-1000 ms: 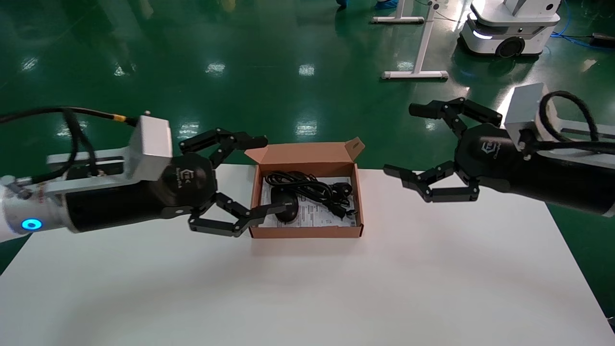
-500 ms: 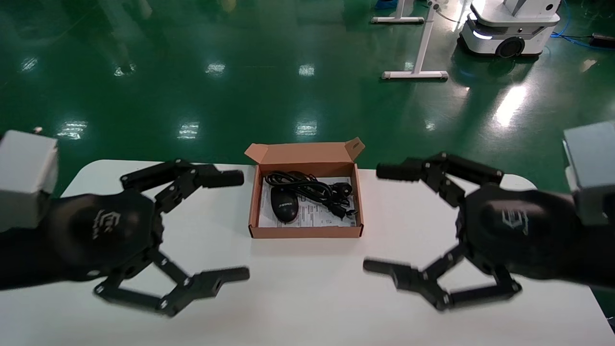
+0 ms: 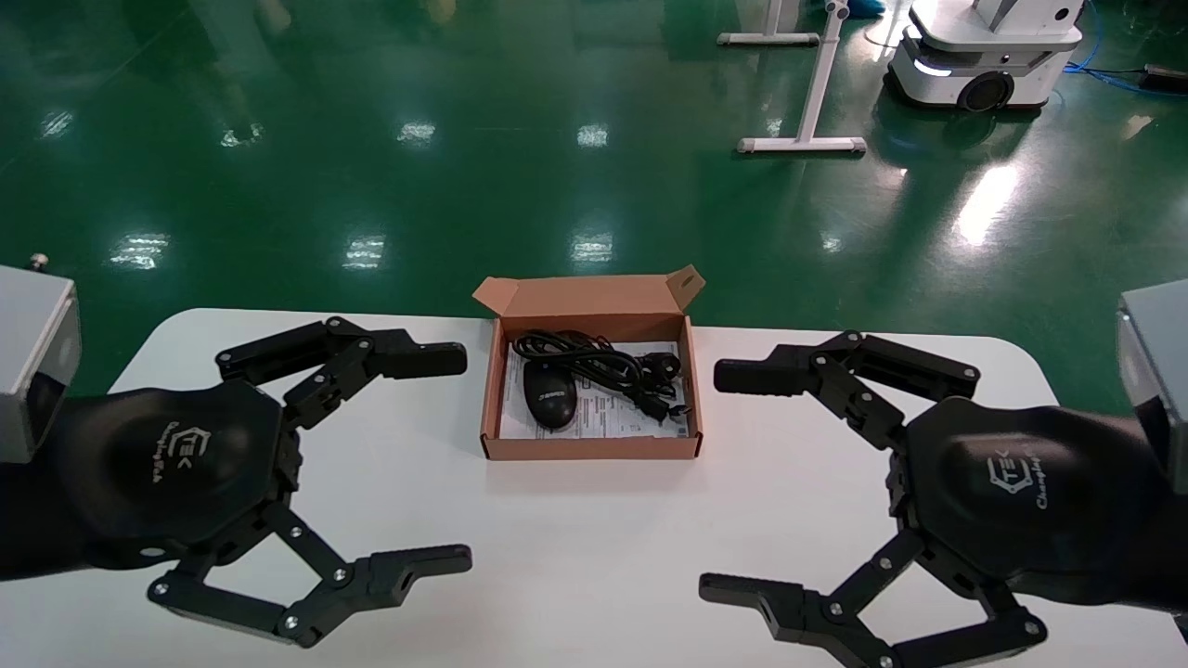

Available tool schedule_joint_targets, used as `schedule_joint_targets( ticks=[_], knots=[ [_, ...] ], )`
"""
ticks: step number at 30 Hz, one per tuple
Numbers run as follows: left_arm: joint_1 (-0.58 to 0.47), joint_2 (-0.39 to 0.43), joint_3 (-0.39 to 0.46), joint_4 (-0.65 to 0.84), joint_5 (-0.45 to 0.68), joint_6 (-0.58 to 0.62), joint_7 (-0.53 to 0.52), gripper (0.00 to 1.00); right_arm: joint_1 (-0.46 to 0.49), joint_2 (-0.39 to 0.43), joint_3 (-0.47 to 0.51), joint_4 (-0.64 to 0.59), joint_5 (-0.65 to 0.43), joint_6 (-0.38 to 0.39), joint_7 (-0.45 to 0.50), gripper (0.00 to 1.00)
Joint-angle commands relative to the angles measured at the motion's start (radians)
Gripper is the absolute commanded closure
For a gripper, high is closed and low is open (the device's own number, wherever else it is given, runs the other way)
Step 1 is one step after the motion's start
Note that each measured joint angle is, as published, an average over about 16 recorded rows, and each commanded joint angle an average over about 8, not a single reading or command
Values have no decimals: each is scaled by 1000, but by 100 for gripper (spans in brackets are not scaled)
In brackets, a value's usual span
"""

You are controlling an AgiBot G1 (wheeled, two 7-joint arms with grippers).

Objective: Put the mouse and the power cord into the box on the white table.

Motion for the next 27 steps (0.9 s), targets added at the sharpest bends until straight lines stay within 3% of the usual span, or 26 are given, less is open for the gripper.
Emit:
schedule_joint_targets(
  ticks=[1, 27],
  knots=[
    [-1, 2, 1, 4, 2, -1, 2, 0, 3, -2, -2, -6, -3, 2, -3, 0],
    [-7, 9, 5, 18, 12, -5, 8, 0, 15, -8, -9, -28, -16, 12, -15, 0]
  ],
)
